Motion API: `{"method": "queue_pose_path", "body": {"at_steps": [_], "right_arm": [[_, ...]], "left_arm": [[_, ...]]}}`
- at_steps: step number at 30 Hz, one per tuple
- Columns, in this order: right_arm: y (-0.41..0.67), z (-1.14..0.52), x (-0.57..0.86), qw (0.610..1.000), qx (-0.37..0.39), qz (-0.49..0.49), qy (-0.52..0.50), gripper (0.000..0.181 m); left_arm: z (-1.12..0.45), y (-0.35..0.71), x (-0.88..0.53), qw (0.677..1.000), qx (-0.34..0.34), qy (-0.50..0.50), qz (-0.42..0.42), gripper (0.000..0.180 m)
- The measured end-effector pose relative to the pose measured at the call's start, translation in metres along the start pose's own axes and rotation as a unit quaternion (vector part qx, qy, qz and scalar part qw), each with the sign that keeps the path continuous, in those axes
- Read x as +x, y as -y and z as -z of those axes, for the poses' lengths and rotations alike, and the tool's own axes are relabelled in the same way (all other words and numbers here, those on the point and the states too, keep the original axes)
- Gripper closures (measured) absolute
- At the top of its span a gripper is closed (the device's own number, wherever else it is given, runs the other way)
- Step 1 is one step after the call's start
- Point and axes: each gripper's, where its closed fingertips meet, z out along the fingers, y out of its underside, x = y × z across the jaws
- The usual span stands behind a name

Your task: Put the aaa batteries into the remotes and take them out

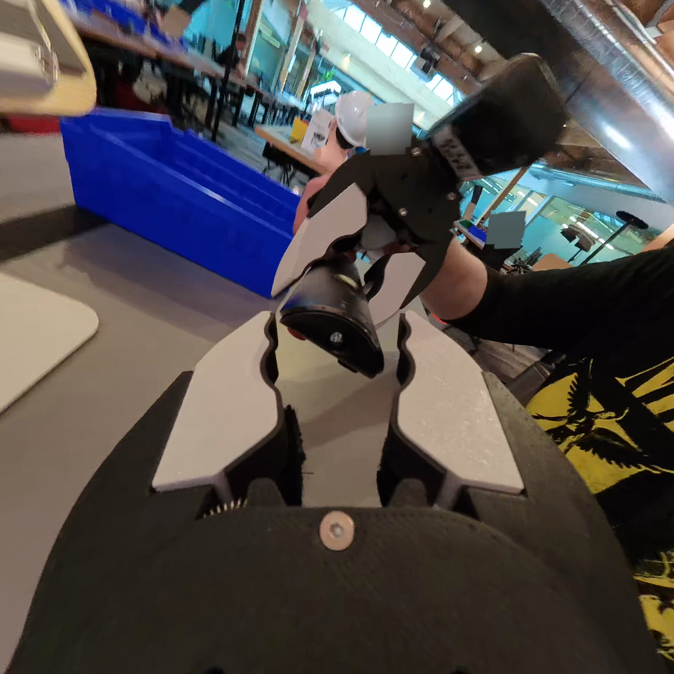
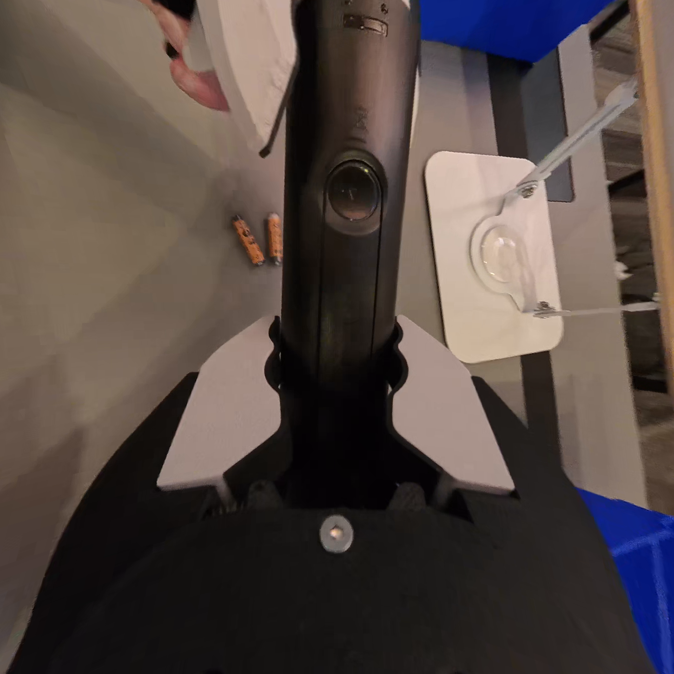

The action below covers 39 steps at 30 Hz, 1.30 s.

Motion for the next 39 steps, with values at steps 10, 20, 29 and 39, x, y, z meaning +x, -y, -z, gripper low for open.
{"method": "queue_pose_path", "body": {"at_steps": [10, 20, 29, 39], "right_arm": [[0.018, 0.007, -0.016, 0.989, 0.076, -0.041, 0.124, 0.124], [0.038, 0.01, -0.026, 0.978, 0.117, -0.055, 0.162, 0.125], [0.046, 0.009, -0.029, 0.978, 0.127, -0.053, 0.158, 0.124], [0.061, 0.019, -0.015, 0.986, 0.143, -0.024, 0.077, 0.113]], "left_arm": [[0.002, 0.03, 0.022, 0.98, 0.123, 0.013, -0.157, 0.103], [0.004, 0.033, 0.032, 0.968, 0.18, -0.01, -0.173, 0.117], [0.012, 0.036, 0.035, 0.962, 0.214, -0.035, -0.162, 0.118], [0.025, 0.05, 0.035, 0.962, 0.237, -0.045, -0.126, 0.118]]}}
